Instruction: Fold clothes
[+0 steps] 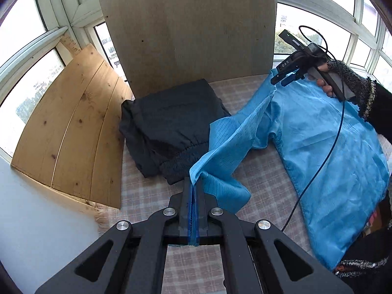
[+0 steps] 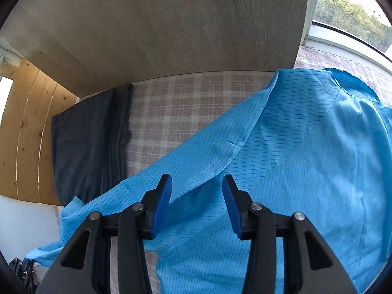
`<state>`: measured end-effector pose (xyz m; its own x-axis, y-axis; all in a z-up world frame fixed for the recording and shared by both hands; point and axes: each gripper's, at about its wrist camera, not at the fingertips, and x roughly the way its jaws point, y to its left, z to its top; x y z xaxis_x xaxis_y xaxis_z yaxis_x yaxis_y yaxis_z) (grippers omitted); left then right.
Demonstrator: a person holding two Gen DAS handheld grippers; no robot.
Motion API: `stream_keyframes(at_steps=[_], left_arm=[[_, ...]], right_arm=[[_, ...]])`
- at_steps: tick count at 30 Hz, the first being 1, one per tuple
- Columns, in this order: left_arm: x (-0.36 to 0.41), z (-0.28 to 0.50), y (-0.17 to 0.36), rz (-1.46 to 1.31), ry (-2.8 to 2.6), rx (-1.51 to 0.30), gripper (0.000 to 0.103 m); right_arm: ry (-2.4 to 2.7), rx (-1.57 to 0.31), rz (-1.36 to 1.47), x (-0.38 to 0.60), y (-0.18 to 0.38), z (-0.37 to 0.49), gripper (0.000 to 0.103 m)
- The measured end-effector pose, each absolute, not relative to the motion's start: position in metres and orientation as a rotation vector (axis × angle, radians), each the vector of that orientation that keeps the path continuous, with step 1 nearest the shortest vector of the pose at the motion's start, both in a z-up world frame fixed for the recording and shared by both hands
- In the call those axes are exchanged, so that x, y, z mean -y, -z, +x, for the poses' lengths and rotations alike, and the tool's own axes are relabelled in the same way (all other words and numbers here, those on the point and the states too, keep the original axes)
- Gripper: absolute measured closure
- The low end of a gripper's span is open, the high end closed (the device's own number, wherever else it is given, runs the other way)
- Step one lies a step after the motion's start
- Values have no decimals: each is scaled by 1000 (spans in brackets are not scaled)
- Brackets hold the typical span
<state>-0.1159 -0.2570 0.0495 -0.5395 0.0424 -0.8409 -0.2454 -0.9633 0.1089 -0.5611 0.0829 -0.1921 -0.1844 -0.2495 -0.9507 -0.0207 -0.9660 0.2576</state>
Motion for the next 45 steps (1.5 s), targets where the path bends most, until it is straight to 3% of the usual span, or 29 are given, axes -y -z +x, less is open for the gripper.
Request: stream_keyframes(at_steps=[10,14,16,23,32,36,42,45], left_arm=[[260,-122,-44,-1413,-2589,-314,102],[268,-130,-45,-1447,-2602,-351,102],[269,-131,-49,-1460,-2610,-381,102],[234,-97,-91,-1382,-2634,-382,102],[107,-4,-121,-1358,-2678,-459,102],[32,44,-82,-1449,-2634,-456,102],[-63,82,46,-1682,-2374,-204,97],[-72,99,66,-1729,-2368,-76,97]], right_arm=[[2145,451,2130,-84,250,-588,61],[2141,526,2066,-74,255,-593,63],[2134,494,2005,-67,246,-597,99],[2105,327,1896,-75,195,-613,99],[2033,55,1832,-113,156,-588,99],[1975,-74,1848,-145,169,-555,99],[1928,-245,1957,-187,244,-519,99],[1948,-280,1951,-195,262,-514,101]])
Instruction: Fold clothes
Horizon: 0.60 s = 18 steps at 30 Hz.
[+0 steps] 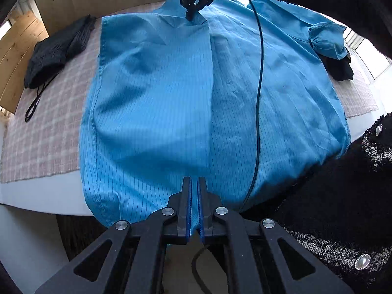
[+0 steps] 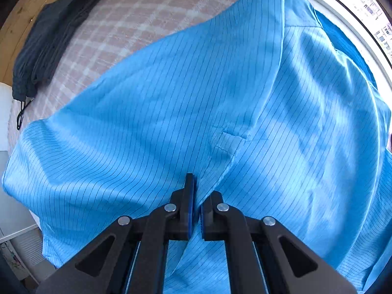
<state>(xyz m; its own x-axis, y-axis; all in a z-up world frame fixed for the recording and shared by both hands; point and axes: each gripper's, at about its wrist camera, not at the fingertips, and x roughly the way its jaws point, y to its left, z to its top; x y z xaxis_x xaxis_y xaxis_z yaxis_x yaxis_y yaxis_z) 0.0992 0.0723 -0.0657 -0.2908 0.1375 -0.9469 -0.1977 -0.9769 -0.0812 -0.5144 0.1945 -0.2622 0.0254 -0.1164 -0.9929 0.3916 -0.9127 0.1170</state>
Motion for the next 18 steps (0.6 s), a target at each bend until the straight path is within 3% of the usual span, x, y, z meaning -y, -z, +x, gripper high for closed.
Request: stream_keyframes(at_steps=[2,5,9,15,18], left_arm=[[-67,120,58,-1717,-2411,43,97],[-42,152,43,-1713,-2527,144,87],[4,174,43,-1761,-2647,251,88],[40,148,70,-1740,-2687,313,77],[31,132,90,-1795,-2635,199,77]], right_arm=[[1953,-281,1933,-197,259,-514,101],[1982,-284,1890,-199,249,-513,101],[2001,-274,1847,-201,239,-510,101],[2028,-324,1794,-199,228,-503,101],[2057,-361,1743,-200,220,-500,101]])
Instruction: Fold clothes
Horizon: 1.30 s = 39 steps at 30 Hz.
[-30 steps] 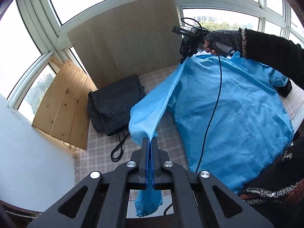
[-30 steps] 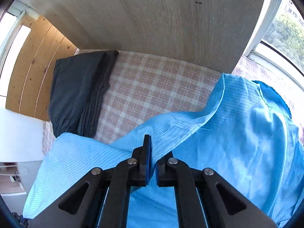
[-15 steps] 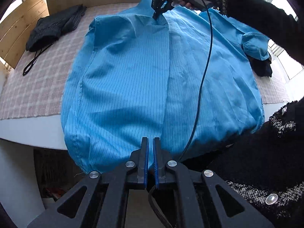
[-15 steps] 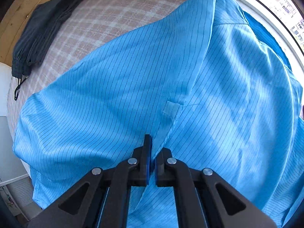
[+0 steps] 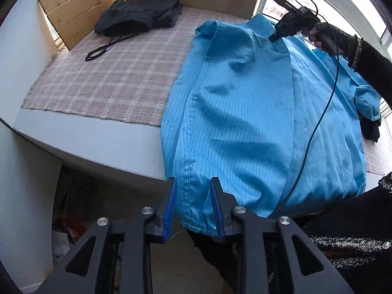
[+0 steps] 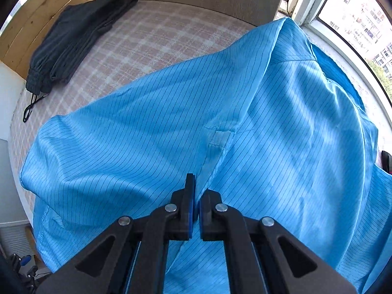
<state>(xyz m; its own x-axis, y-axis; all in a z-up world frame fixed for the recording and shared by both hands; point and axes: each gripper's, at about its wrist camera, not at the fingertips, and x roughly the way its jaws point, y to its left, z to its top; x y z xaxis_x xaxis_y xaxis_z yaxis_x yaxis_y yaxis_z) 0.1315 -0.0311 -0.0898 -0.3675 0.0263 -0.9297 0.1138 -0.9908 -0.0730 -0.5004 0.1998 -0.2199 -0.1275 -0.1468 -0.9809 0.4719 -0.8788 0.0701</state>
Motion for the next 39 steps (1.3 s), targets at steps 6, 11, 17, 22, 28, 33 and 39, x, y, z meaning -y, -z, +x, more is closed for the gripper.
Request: stream_keyframes(at_steps=[6,11,17,22,28,33,39], left_arm=[[27,130,122,1880,2457,-222,103],[35,162,123,1926,2420,-309,103],[53,137,110,1824,2478,-336,62],[51,121,140,1933,2422,-325,78],[57,146,158,2003,2360,-377,102],[67,156,143,1940,2339,-382,86],[63,131,95,1729,2517,-345,82]], right_arm=[[2083,-290,1680,-211,213,-500,101],[2069,-284,1647,-213,219,-484,100],[2064,-257,1679,-219,232,-484,99],[2059,-275,1676,-225,237,-490,100],[2021,-276,1679,-225,242,-483,99],[1990,-361,1705,-222,246,-473,93],[1981,-394,1694,-245,218,-458,86]])
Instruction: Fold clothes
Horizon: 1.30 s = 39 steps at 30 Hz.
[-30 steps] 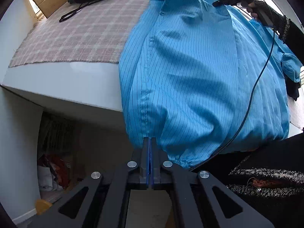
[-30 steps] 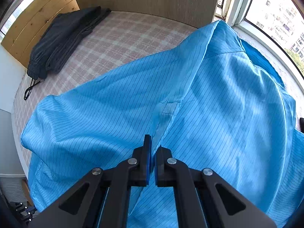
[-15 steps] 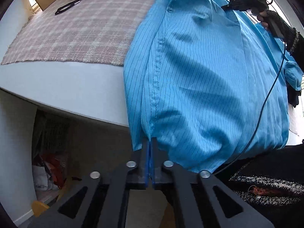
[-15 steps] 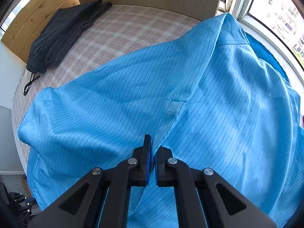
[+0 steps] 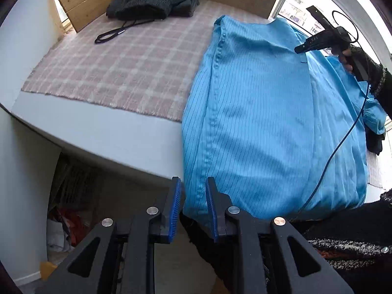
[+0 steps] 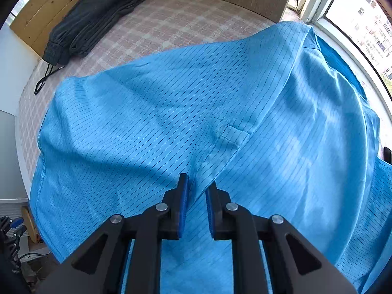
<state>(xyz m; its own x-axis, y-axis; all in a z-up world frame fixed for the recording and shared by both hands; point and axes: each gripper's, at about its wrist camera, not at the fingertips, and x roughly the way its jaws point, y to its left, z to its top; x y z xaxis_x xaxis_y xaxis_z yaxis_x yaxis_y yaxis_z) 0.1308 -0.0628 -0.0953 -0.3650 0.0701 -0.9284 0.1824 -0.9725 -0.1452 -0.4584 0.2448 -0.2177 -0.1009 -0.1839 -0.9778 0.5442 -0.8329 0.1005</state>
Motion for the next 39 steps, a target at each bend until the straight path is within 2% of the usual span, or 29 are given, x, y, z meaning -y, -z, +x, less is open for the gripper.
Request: stream_keyframes(at_steps=[2,6,8,13,17,22,28,30,32,34,37,39], left_arm=[[58,117,95,1726,2559,-332,81],[51,96,127,1870,2479,-253,81],[50,101,137,1919,2411,-193,81],[69,118,127,1834,2413,-357,81],[74,121,119,1747,2455,-453,81],[82,129,132,1729,2441,-470,81],[73,128,144,1774,2459,-370,70],[64,122,146,1806,2503,-338,60],[59,120,153,1846,2526,-338,59],[64,119,160,1860,2541,-390,58],[79,118,171,1836,2581,-615,58],[80,117,176,1833,2602,-713,67]], right_arm=[[2014,-416,1644,-249,202,-454,82],[2041,-374,1602,-236,199,-466,67],[2067,-367,1602,-227,201,-468,67],[1943,-383,1396,-165,193,-427,67],[1816,-451,1393,-92,219,-405,67],[1783,-561,1408,-35,253,-391,66],[1833,-568,1307,-52,217,-377,66],[1835,-581,1301,-67,210,-371,66],[1830,-567,1323,-84,210,-367,66],[1826,-552,1367,-97,216,-363,66],[1809,-551,1405,-107,226,-354,66],[1805,-577,1414,-107,233,-347,66]])
